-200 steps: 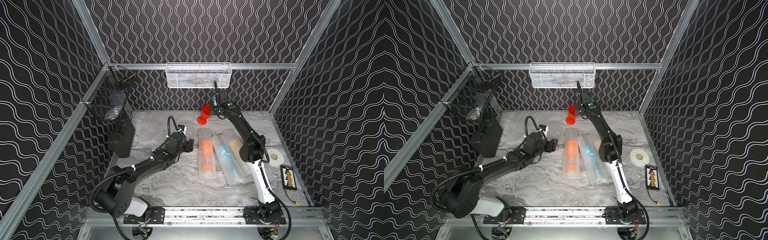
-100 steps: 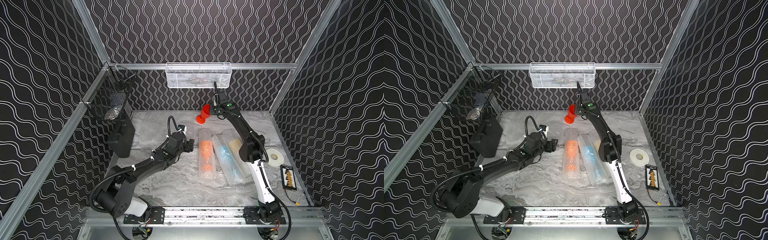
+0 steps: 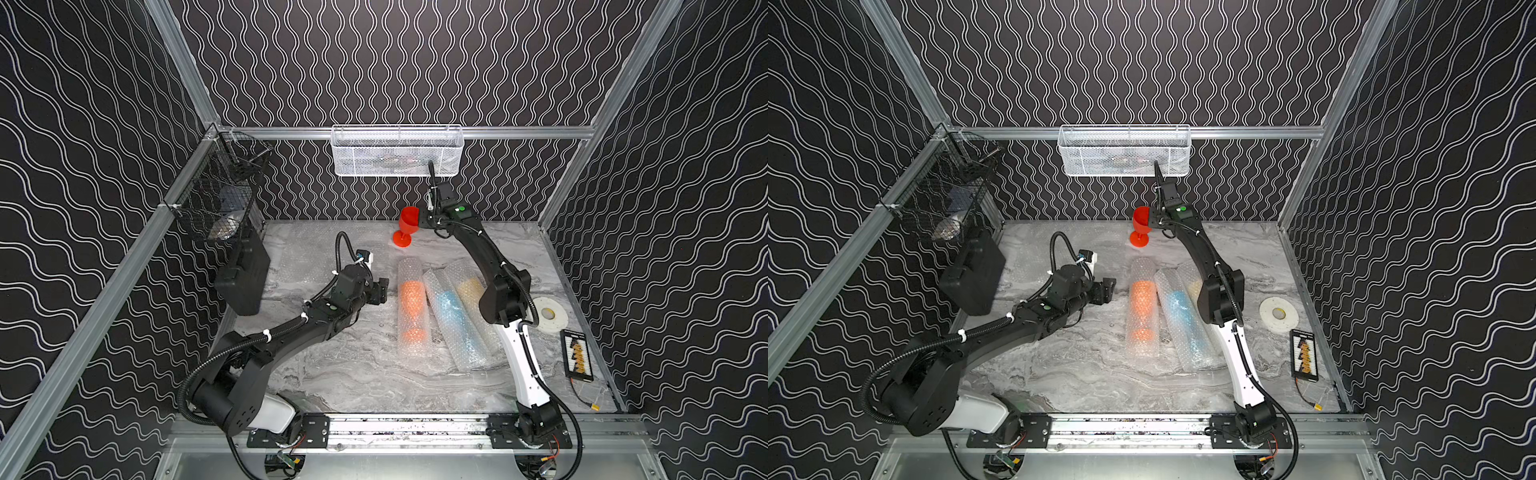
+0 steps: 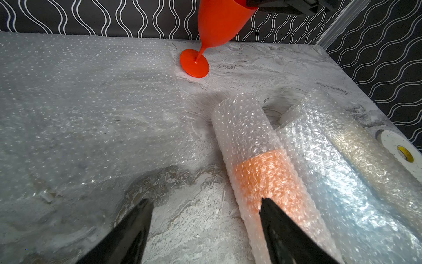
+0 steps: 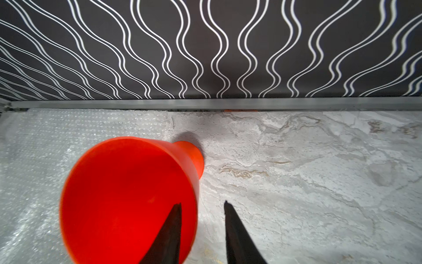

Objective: Unpack wine glasses from bubble wrap
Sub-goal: Place the wine glass at the center of the board.

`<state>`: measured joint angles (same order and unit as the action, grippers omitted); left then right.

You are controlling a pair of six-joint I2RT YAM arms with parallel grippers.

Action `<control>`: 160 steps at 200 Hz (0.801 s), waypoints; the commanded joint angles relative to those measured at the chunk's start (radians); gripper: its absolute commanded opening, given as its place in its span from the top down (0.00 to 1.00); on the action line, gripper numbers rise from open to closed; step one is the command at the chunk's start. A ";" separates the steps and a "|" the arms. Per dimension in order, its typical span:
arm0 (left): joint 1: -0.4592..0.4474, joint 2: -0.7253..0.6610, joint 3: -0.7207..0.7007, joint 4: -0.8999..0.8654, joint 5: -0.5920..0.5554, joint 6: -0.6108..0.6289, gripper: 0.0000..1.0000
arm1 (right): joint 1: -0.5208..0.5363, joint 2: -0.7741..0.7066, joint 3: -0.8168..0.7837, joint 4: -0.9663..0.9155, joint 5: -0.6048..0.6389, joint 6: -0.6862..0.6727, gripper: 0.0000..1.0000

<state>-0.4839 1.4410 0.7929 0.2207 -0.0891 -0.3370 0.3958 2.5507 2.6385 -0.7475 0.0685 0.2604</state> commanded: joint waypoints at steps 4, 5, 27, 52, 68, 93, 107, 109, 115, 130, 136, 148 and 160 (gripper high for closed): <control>0.000 -0.003 0.011 0.009 -0.006 0.004 0.21 | -0.002 -0.023 0.006 0.053 -0.025 0.020 0.64; 0.001 -0.004 0.011 0.010 -0.006 0.004 0.21 | -0.001 -0.024 0.006 0.054 -0.026 0.020 0.63; 0.001 0.005 0.018 0.011 -0.001 0.001 0.21 | -0.002 -0.024 0.006 0.068 -0.040 0.035 0.61; 0.000 -0.003 0.019 0.006 -0.001 0.000 0.21 | -0.002 -0.018 0.010 0.076 -0.062 0.042 0.60; 0.001 -0.011 0.013 0.006 -0.006 0.000 0.21 | -0.001 -0.018 0.013 0.074 -0.062 0.042 0.59; 0.001 -0.006 0.018 -0.004 0.004 0.000 0.21 | -0.003 -0.039 -0.010 0.079 -0.064 0.042 0.58; 0.001 -0.001 0.024 -0.008 0.016 -0.003 0.21 | -0.003 -0.052 -0.021 0.078 -0.067 0.043 0.58; 0.001 0.002 0.024 -0.008 0.018 -0.002 0.21 | -0.003 -0.053 -0.023 0.077 -0.068 0.043 0.58; 0.001 0.002 0.027 -0.009 0.022 -0.005 0.21 | -0.002 -0.058 -0.027 0.075 -0.071 0.043 0.58; 0.001 0.007 0.031 -0.011 0.034 -0.009 0.21 | -0.003 -0.068 -0.036 0.066 -0.083 0.042 0.57; -0.001 0.007 0.032 -0.014 0.039 -0.009 0.21 | -0.003 -0.075 -0.043 0.063 -0.087 0.042 0.57; 0.000 0.007 0.035 -0.025 0.050 -0.012 0.21 | -0.003 -0.092 -0.063 0.057 -0.100 0.040 0.56; 0.000 0.007 0.039 -0.036 0.067 -0.014 0.21 | -0.003 -0.113 -0.095 0.053 -0.116 0.039 0.56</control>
<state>-0.4839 1.4433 0.8181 0.2077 -0.0540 -0.3408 0.3927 2.4794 2.5793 -0.6991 -0.0128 0.2958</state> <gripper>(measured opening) 0.787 0.441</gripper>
